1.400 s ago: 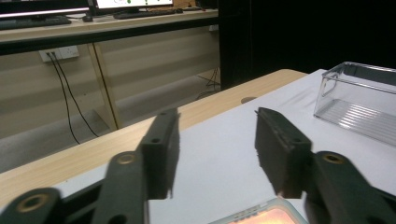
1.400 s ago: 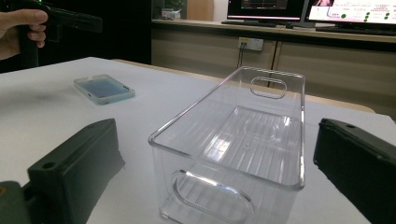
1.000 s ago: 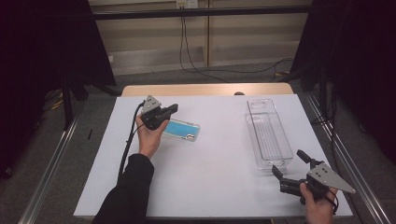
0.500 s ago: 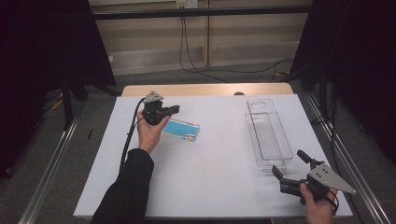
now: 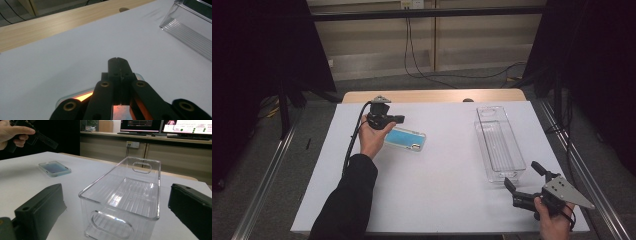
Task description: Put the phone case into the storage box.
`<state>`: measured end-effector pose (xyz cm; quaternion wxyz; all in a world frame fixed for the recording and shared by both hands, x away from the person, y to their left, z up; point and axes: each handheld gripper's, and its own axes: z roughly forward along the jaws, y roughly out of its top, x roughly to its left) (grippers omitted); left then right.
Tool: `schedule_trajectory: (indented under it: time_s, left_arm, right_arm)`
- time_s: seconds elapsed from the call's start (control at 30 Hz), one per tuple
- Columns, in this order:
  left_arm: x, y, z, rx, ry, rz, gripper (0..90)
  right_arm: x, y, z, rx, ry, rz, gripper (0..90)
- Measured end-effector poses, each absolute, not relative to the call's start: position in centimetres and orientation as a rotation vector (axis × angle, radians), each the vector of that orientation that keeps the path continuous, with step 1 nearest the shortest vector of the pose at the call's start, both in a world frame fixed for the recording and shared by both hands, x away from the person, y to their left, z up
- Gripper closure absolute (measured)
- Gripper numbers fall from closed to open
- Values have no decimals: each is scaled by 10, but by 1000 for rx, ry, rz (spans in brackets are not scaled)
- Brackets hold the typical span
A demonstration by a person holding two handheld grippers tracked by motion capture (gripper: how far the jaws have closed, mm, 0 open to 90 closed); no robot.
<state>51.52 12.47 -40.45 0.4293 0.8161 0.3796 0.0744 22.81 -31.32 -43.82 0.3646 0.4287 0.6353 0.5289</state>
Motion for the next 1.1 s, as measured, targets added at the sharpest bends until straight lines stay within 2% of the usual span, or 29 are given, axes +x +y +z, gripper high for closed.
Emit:
schedule_trajectory:
  time_s: [0.13,0.53,0.83,1.1]
  left_arm:
    - [522,123,-406,2077,962,128,900]
    - [538,114,-416,2153,1048,97,900]
    - [549,118,-426,2145,1144,155,900]
    - [558,110,-433,2171,1163,189,900]
  right_arm:
    - [228,-313,-438,1100,1637,1358,0]
    - [228,-313,-438,1100,1636,1363,0]
    - [227,-313,-438,1105,1633,1360,0]
    - [227,-313,-438,1105,1631,1358,0]
